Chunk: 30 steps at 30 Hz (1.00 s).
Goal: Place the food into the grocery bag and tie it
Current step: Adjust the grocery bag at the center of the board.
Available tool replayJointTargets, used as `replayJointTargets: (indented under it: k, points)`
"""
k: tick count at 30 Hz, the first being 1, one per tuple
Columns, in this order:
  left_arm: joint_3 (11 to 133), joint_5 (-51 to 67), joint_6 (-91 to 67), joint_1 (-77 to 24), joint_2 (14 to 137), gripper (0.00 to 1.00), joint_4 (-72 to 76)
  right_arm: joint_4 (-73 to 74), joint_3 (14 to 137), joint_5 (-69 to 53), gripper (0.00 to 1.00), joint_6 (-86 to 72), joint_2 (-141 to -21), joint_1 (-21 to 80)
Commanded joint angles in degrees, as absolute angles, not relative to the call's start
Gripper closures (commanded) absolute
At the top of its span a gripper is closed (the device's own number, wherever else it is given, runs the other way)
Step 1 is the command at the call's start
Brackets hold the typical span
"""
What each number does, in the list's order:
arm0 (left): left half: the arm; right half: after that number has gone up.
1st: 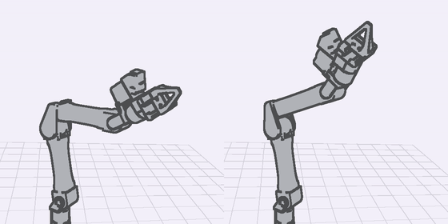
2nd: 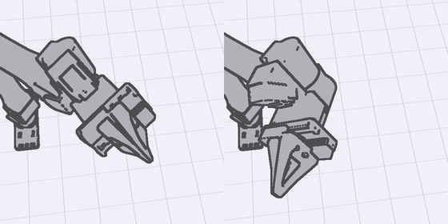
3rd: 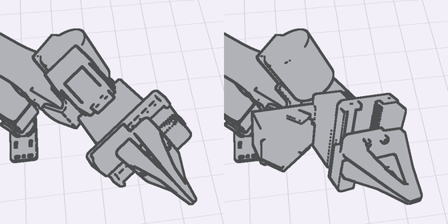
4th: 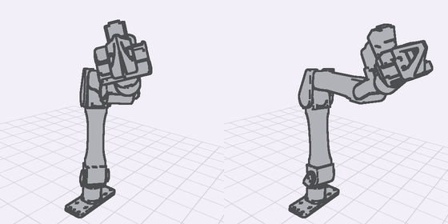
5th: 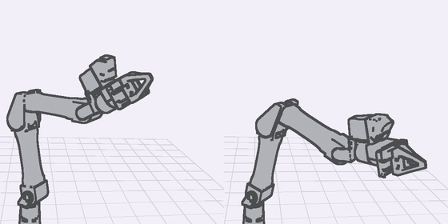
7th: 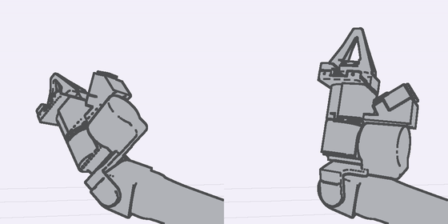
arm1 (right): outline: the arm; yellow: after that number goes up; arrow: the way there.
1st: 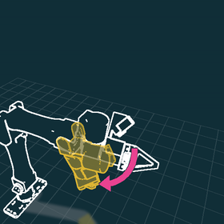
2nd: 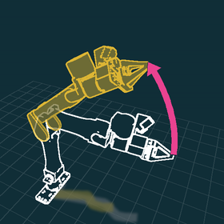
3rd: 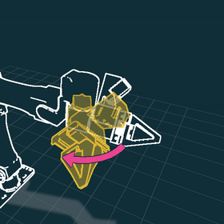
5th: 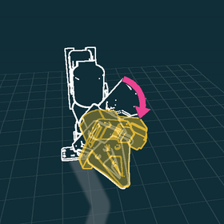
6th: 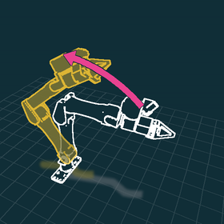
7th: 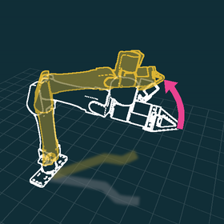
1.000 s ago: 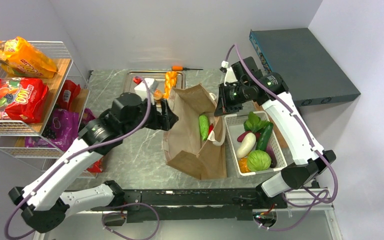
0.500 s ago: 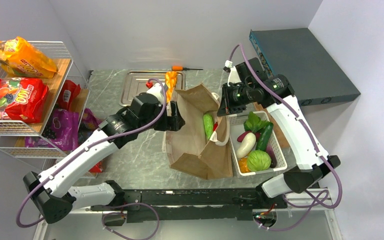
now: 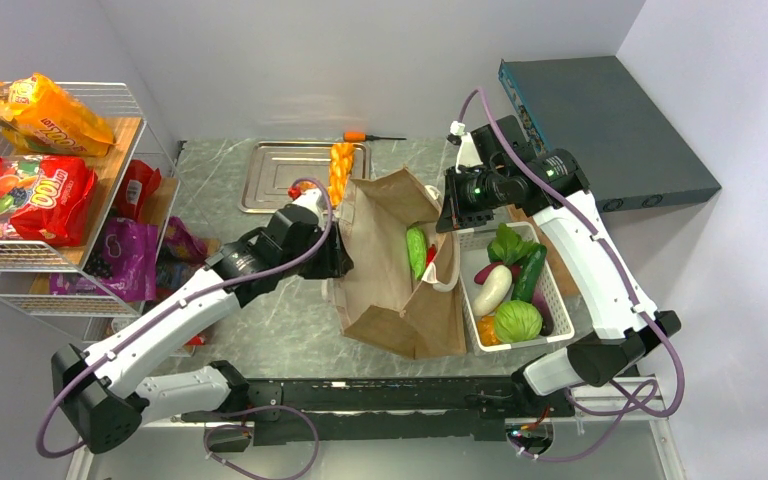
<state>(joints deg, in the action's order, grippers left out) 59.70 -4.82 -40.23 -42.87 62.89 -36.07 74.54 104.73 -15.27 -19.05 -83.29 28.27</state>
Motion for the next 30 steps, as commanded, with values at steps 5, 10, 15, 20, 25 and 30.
replayJointTargets:
  k: [5,10,15,20,25,30]
  points:
    - [62.67,-0.97,-39.10,-42.13,66.70,0.98,-31.22,73.04,106.14,-14.28,1.00,-18.54,-81.42,28.05]
    - [69.14,-5.91,-37.89,-42.10,69.33,1.00,-39.71,74.17,106.17,-13.08,1.00,-18.54,-81.05,28.01]
    - [76.45,-18.34,-37.68,-42.10,73.11,1.00,-55.41,75.56,105.10,-10.09,1.00,-17.72,-80.25,27.84]
    - [76.00,-20.76,-37.25,-42.17,74.01,1.00,-59.39,76.19,105.47,-9.23,1.00,-16.85,-80.06,27.39]
    - [75.18,-20.50,-38.86,-42.12,74.31,1.00,-59.89,77.02,107.81,-9.43,1.00,-16.48,-81.23,27.18]
    - [75.97,-20.36,-38.95,-42.18,74.36,1.00,-59.13,77.83,109.73,-9.49,1.00,-16.53,-82.21,27.13]
